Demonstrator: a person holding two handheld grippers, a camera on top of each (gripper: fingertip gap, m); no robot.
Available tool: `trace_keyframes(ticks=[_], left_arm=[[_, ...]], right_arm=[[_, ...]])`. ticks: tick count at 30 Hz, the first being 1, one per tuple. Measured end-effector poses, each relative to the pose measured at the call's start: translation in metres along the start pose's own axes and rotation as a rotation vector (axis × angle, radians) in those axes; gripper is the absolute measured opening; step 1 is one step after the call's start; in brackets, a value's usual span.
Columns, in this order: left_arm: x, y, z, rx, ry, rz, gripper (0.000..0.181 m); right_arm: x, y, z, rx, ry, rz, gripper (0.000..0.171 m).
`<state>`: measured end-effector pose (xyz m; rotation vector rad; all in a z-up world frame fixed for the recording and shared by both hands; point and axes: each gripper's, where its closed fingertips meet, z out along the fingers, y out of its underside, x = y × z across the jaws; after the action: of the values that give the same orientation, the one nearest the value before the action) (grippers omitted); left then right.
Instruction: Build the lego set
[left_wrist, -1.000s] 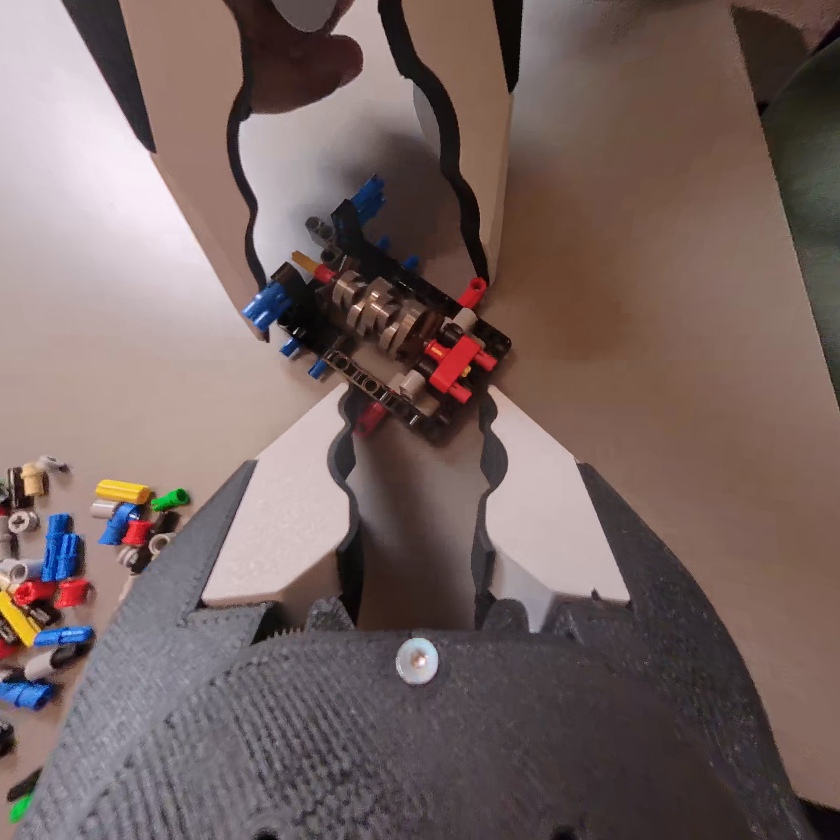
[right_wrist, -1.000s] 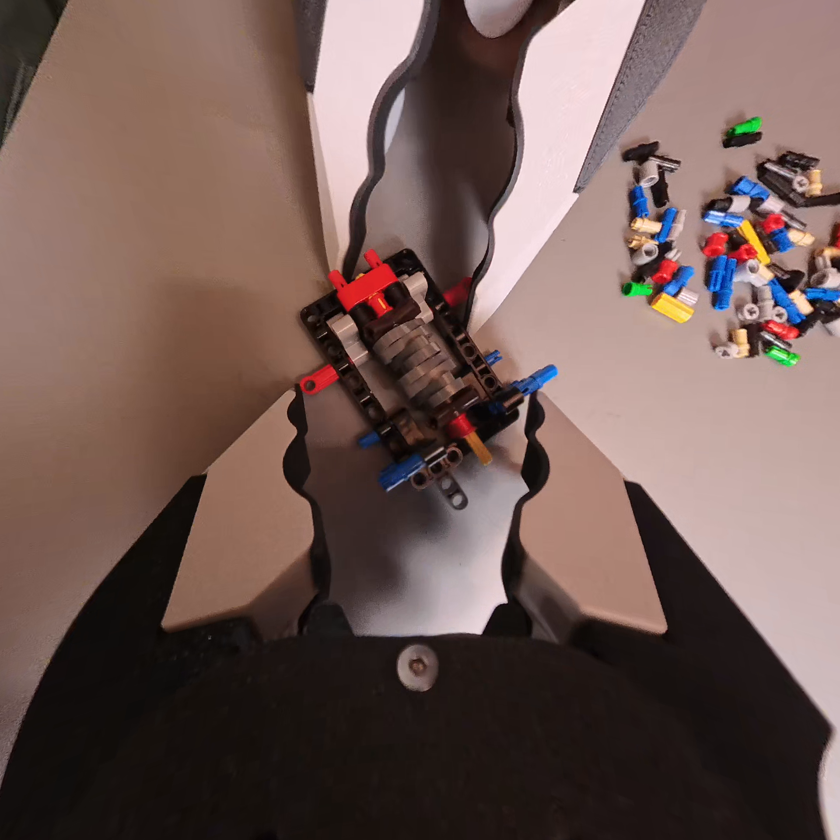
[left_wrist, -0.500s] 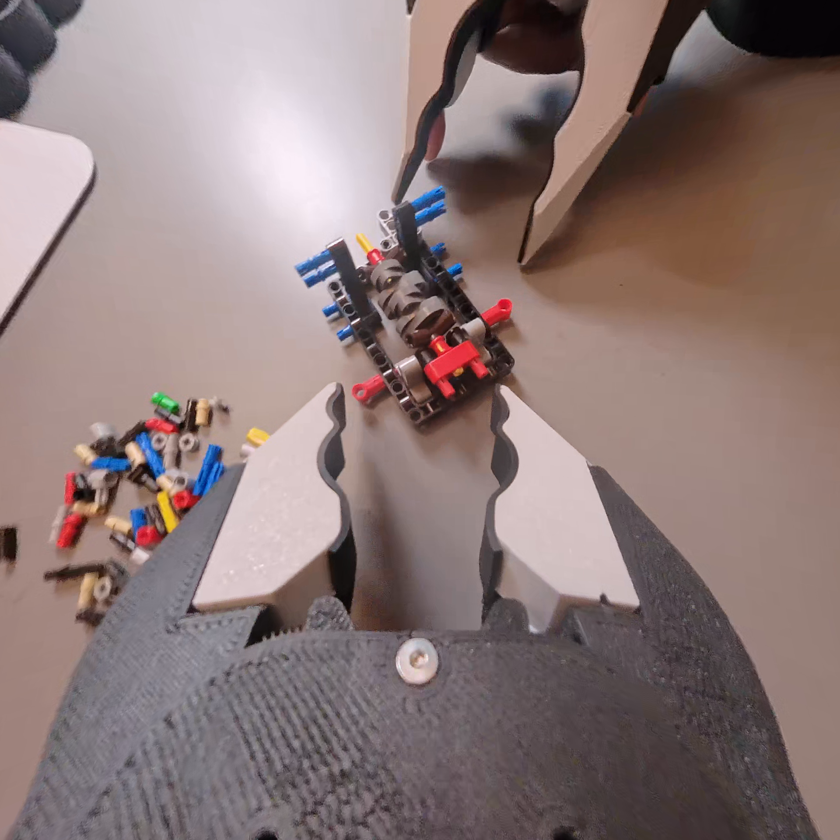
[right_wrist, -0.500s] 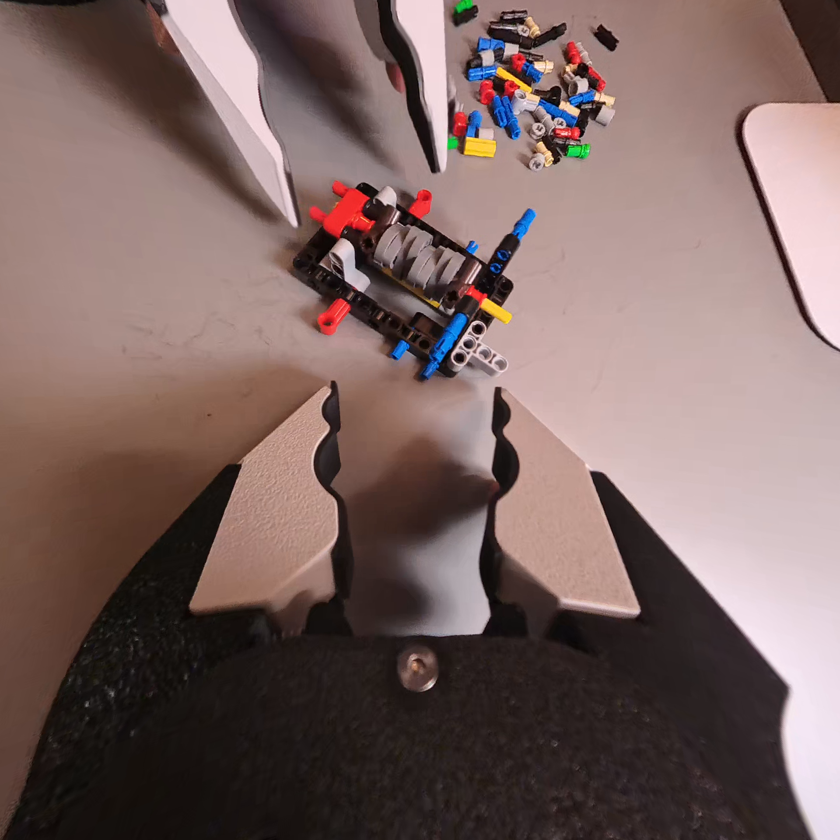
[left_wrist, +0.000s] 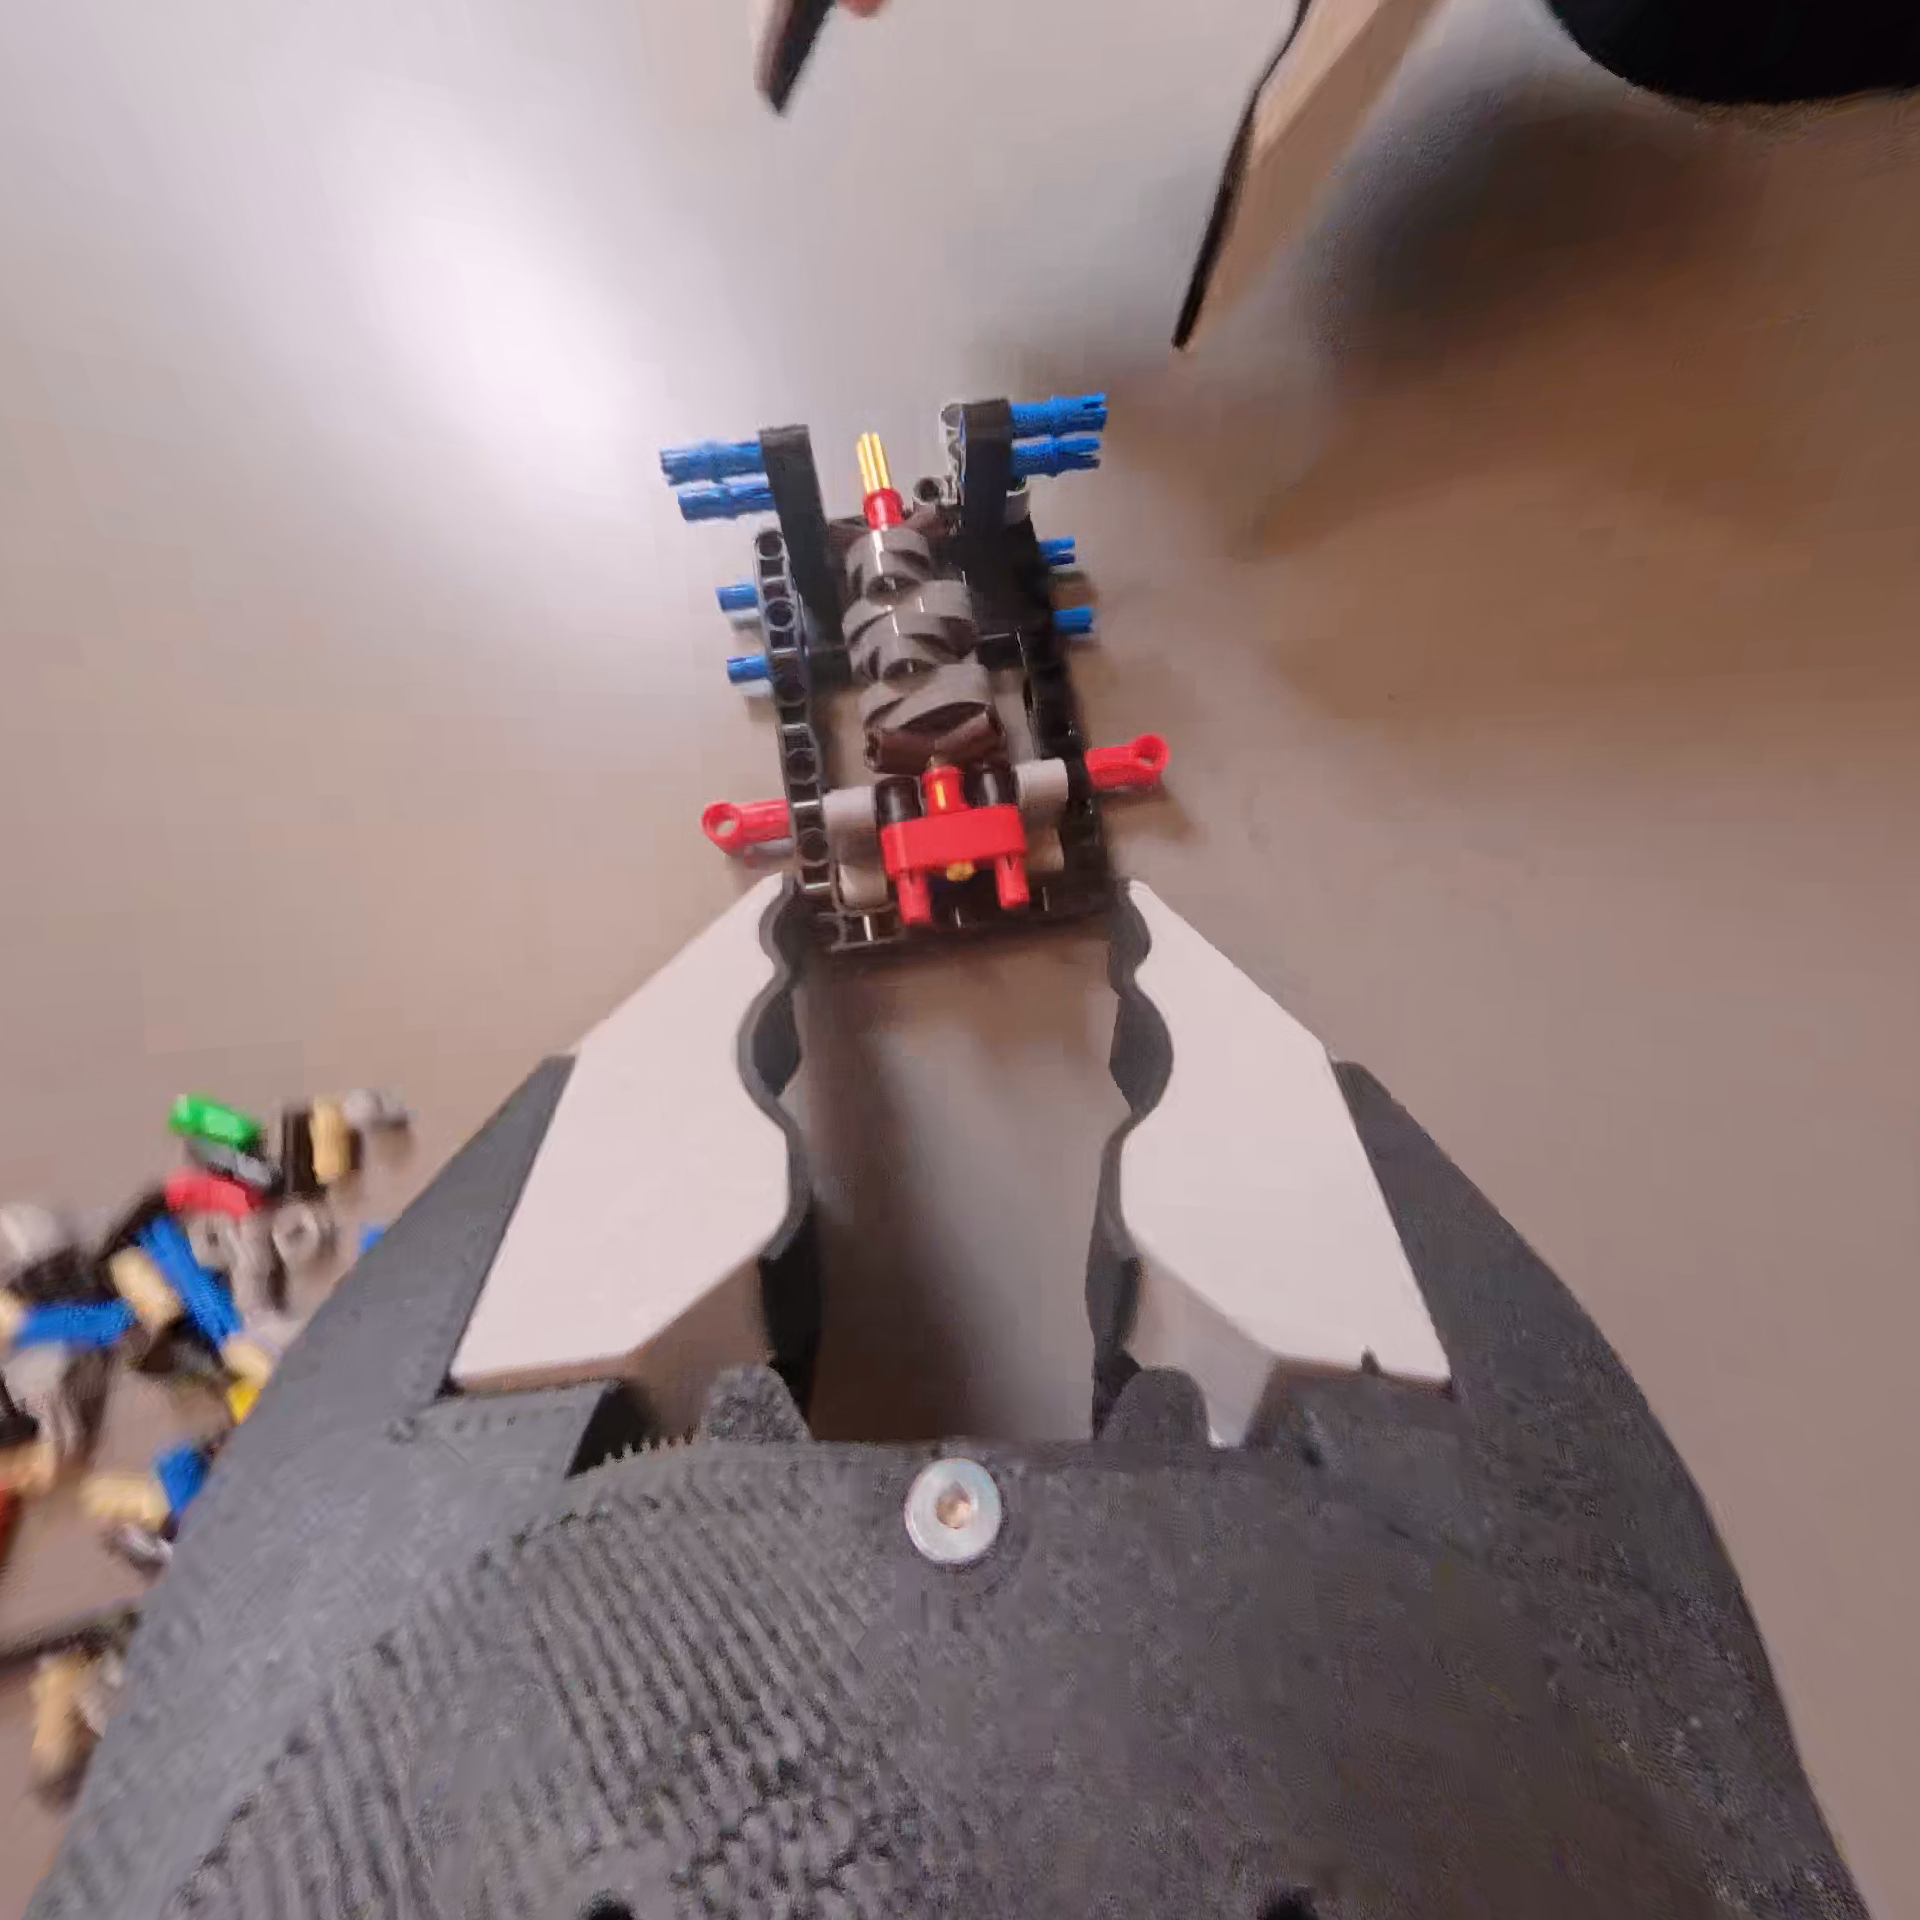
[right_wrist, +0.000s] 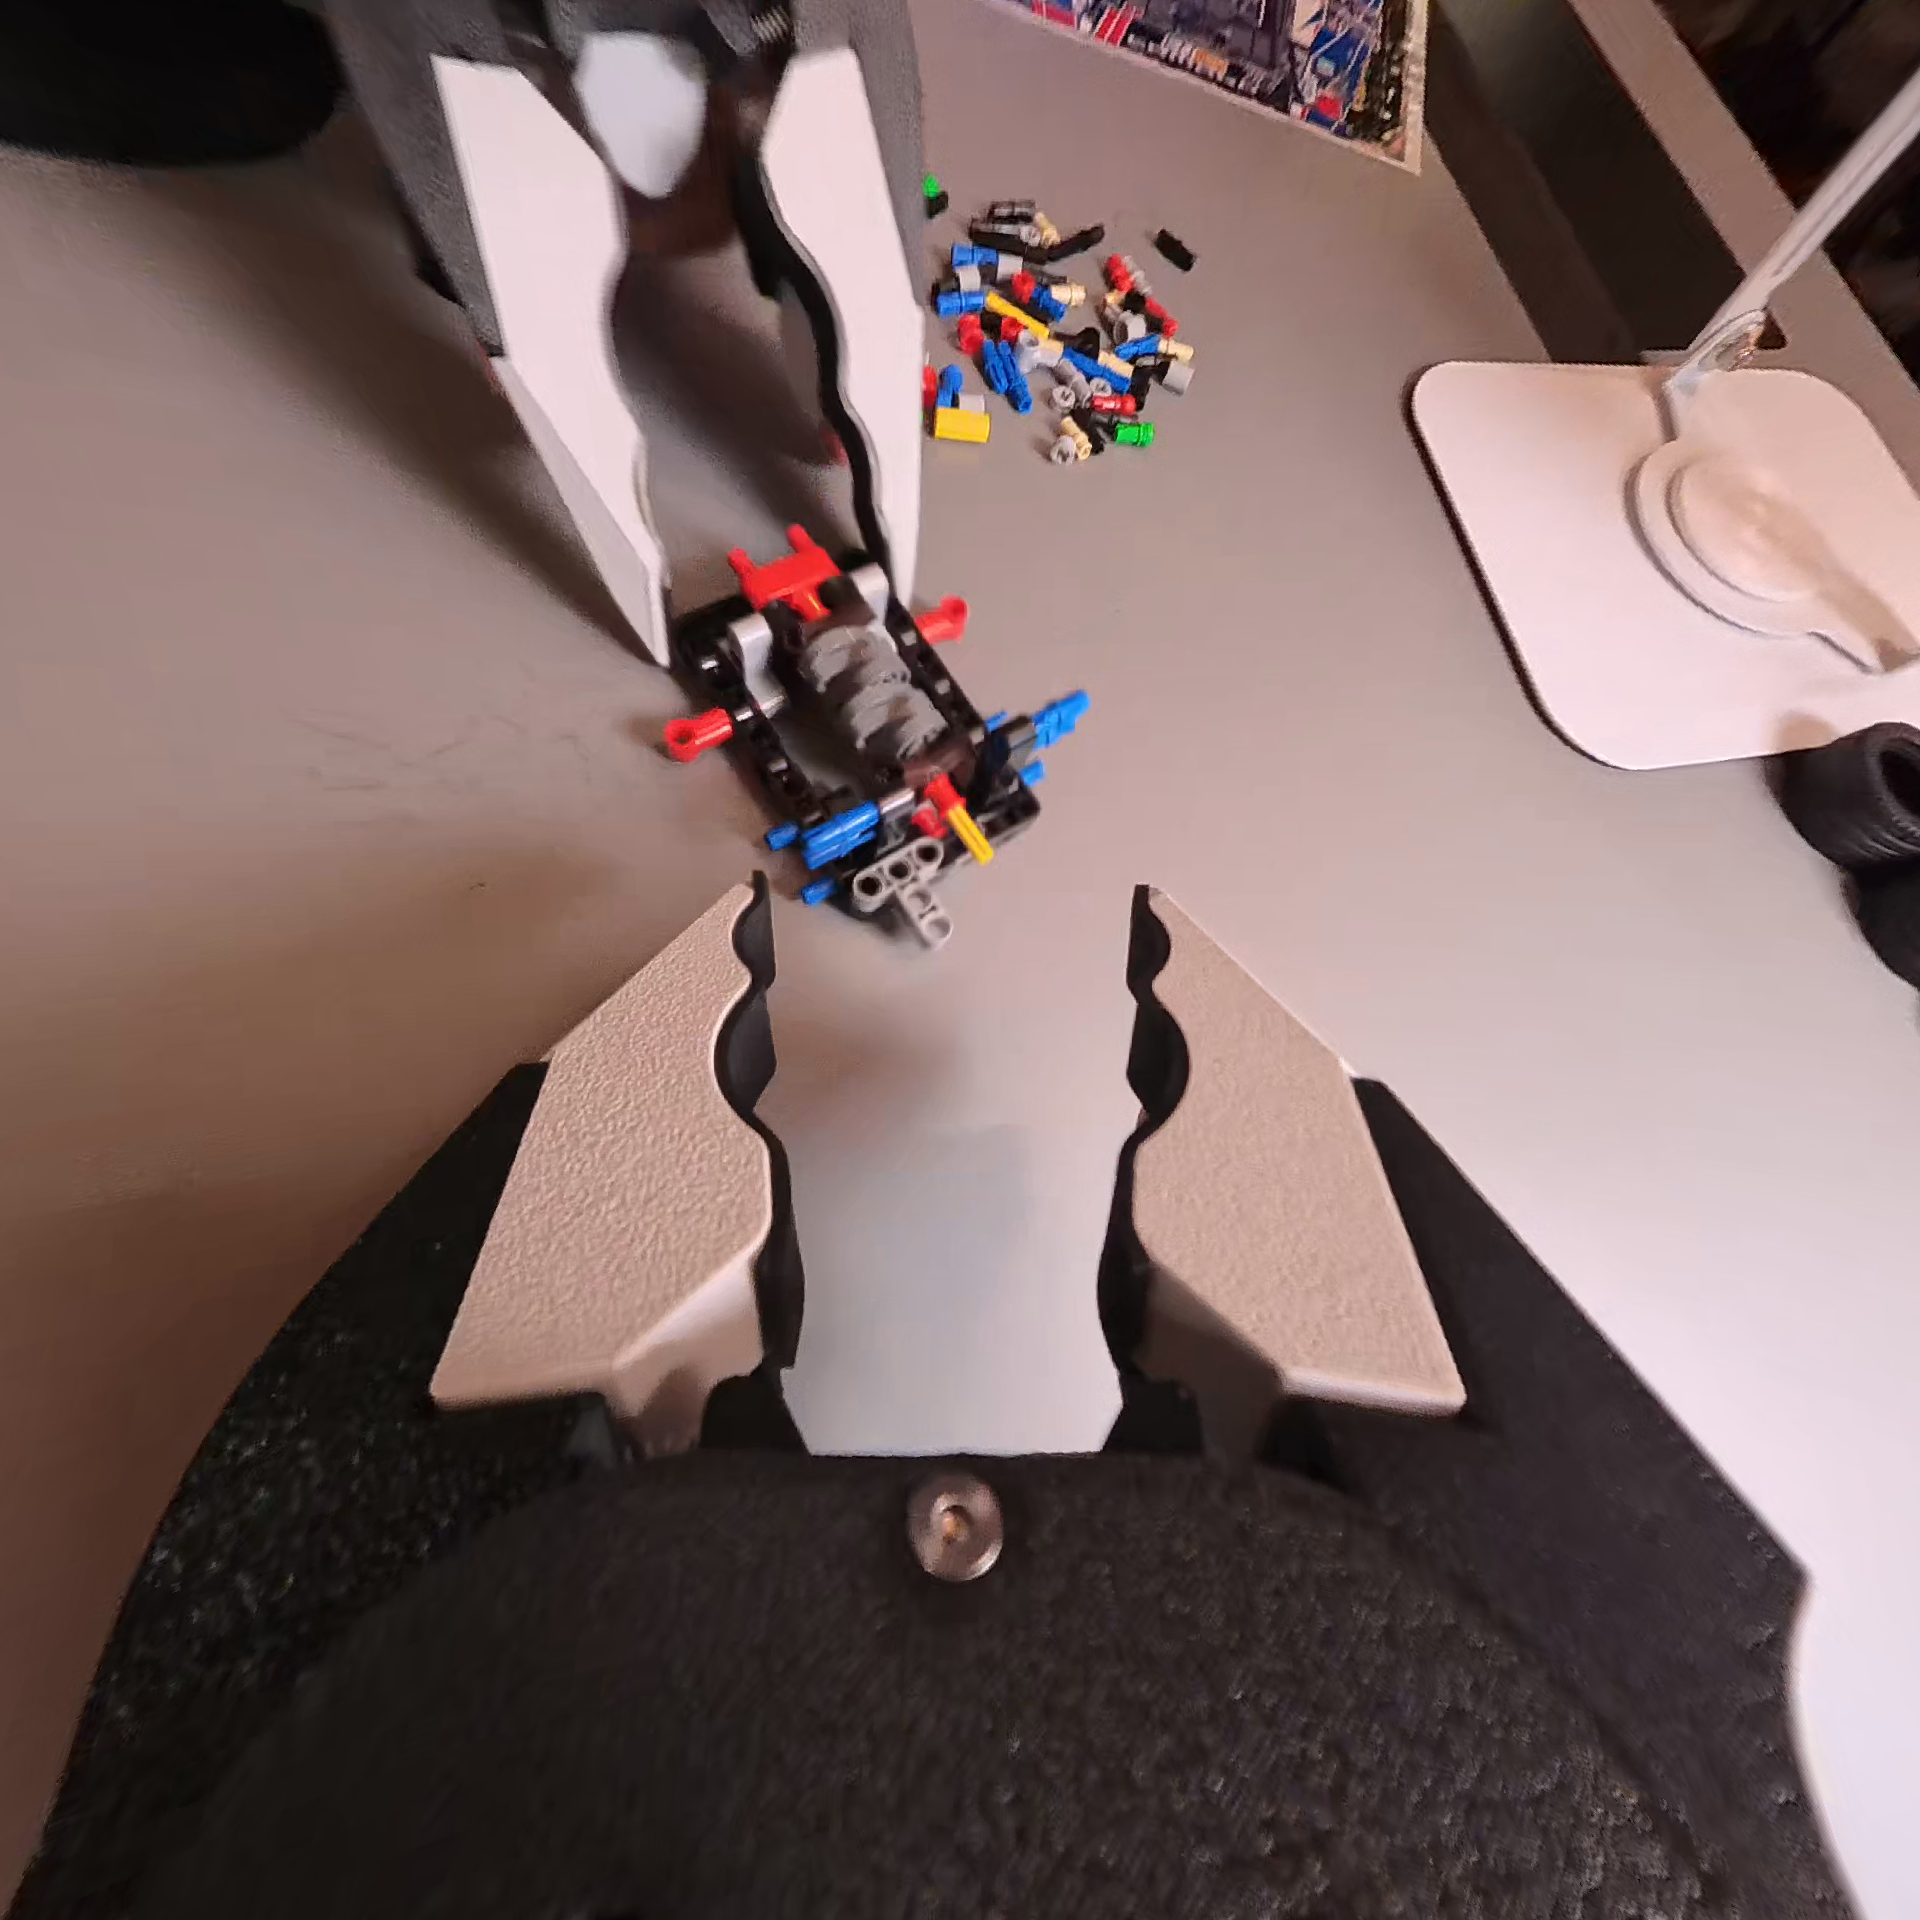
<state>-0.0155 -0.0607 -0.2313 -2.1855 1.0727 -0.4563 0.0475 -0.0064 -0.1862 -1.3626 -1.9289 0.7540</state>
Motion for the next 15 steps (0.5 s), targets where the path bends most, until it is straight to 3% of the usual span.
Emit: trace_keyframes(ticks=[1, 6, 15], left_arm=[[-0.001, -0.002, 0.002, 0.002, 0.051, 0.046, 0.058], [-0.027, -0.015, 0.013, -0.012, 0.125, 0.076, 0.058], [-0.046, -0.016, 0.009, 0.020, 0.069, 0.028, 0.067]], right_arm=[[-0.002, 0.000, -0.002, 0.018, -0.008, 0.017, 0.067], [-0.005, 0.019, 0.000, -0.002, 0.012, 0.027, 0.068], [0.008, 0.042, 0.012, -0.017, 0.024, 0.080, 0.060]])
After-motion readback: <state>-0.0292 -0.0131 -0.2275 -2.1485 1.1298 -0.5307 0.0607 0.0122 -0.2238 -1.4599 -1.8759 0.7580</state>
